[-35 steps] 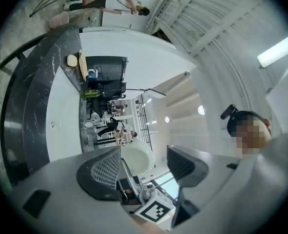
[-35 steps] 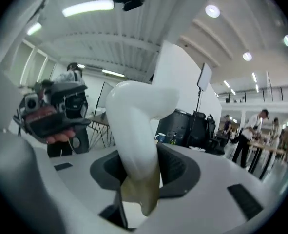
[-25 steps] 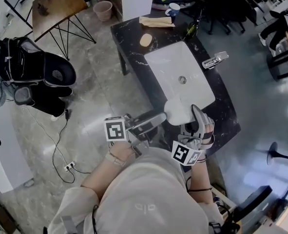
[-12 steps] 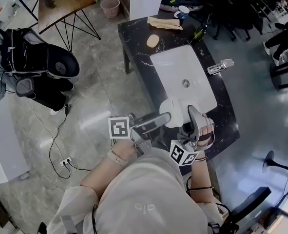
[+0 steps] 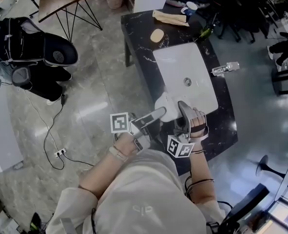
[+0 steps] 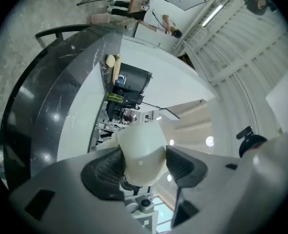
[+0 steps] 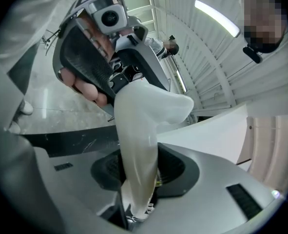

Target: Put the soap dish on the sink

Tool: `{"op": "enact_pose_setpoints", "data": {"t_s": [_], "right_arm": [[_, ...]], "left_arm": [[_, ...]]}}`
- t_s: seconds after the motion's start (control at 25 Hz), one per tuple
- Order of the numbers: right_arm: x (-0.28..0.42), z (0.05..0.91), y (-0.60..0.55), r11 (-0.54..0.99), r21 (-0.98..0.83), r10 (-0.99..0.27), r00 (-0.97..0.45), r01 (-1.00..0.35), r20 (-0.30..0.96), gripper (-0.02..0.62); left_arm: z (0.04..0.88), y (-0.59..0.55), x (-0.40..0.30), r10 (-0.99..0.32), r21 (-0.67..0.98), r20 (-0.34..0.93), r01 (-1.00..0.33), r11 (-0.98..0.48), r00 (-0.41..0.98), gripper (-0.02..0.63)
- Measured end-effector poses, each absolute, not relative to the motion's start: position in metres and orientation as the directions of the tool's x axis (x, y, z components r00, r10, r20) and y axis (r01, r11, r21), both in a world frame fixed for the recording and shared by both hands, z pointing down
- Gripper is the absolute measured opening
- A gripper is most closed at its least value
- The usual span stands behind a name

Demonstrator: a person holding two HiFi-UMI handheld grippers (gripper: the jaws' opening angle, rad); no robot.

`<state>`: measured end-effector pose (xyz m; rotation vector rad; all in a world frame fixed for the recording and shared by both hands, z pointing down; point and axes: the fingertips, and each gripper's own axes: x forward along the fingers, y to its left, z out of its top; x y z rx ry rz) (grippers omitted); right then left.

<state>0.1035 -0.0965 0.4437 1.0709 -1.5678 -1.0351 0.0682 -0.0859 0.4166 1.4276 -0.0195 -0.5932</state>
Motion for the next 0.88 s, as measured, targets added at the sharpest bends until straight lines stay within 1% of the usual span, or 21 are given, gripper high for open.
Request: {"op": "enact_pose_setpoints", "data": {"t_s": [0.16,0.48,0.64,0.88], "right_arm": [[0.102,0.478,-0.111,0.323,0.932,-0.936,-0.201,-0.163,0.289,0.149],[0.098,0.534,-0.135,0.413,0.904,-0.891,-0.254,-0.106,0.377,0.150],[0.093,0.553,-0.142,0.443,0.893,-0.872,-0.272,-0.081,0.408,0.150],[0.091,0.566,-0.148,0.444,0.895,-0.864,-0.280,-0.035,0.418,0.150]], "left_arm": [[0.449,-0.100,0.069,-0.445,0.925,-0.309,0.375,0.066,0.840,0.265],[0.506,-0.124,0.066,-0.522,0.912,-0.268,0.388,0.133,0.810,0.266],[0.526,-0.131,0.061,-0.547,0.906,-0.267,0.400,0.140,0.794,0.265],[0.539,-0.138,0.054,-0.560,0.891,-0.296,0.435,0.130,0.773,0.267]]}}
